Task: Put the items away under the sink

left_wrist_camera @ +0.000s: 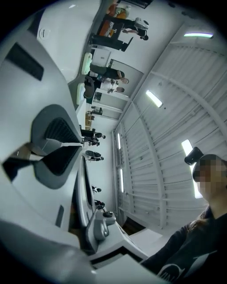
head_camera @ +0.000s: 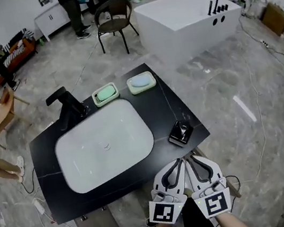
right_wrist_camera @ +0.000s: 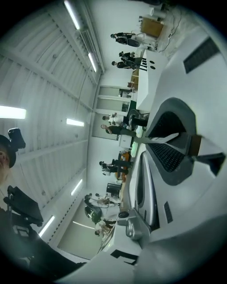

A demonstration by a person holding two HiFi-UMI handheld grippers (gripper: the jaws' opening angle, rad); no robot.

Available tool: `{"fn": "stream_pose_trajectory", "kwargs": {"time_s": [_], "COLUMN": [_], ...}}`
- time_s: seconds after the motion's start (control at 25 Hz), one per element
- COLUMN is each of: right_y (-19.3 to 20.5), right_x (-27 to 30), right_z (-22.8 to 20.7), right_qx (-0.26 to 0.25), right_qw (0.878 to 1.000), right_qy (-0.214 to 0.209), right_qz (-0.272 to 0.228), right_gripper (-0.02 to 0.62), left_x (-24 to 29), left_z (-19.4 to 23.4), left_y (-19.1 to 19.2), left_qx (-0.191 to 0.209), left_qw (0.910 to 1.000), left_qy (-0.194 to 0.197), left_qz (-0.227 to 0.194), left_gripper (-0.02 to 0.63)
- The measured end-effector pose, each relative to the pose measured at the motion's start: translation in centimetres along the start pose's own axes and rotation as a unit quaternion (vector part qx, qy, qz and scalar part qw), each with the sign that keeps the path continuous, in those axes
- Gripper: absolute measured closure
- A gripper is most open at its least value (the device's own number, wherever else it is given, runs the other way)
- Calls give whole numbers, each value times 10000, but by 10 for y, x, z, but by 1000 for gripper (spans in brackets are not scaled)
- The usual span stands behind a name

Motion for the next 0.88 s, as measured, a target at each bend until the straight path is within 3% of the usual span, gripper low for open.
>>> {"fn": "stream_pose_trajectory", "kwargs": {"time_s": [0.12,0.2,0.24,0.44,0.64,0.88], "right_y": [0,1,1,-2,-4,-12], "right_x": [17,29,35,61,80,91], "right_z": [-24,-36,-42,-63,-75,-80], "right_qx": [-78,-71,-78,-209,61,369], "right_qw": [9998,9996,9994,9966,9931,9849], "right_qy": [-182,-284,-346,-785,-1094,-1632], "right_qz": [-28,-6,0,-109,-411,-453], "right_gripper": [554,554,554,546,471,459], "left_x": [15,22,26,43,51,54], "left_z": [-1,1,2,6,9,3], "left_y": [8,12,14,16,17,21], "left_qx": [-78,-85,-85,80,217,231], "left_qw": [9996,9990,9985,9964,9936,9919], "left_qy": [-285,-432,-522,-821,-1064,-1197], "left_qz": [28,92,113,212,297,356], "left_gripper": [590,491,479,449,439,439]}}
Point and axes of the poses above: the fingertips, and each gripper's own axes: x forward along the fingers, z to its left, y out of its underside, the point moved 9 cm from there along -x, backward along the fingers, and after that the axes turned 3 degrees about y, right-handed, at the moved point
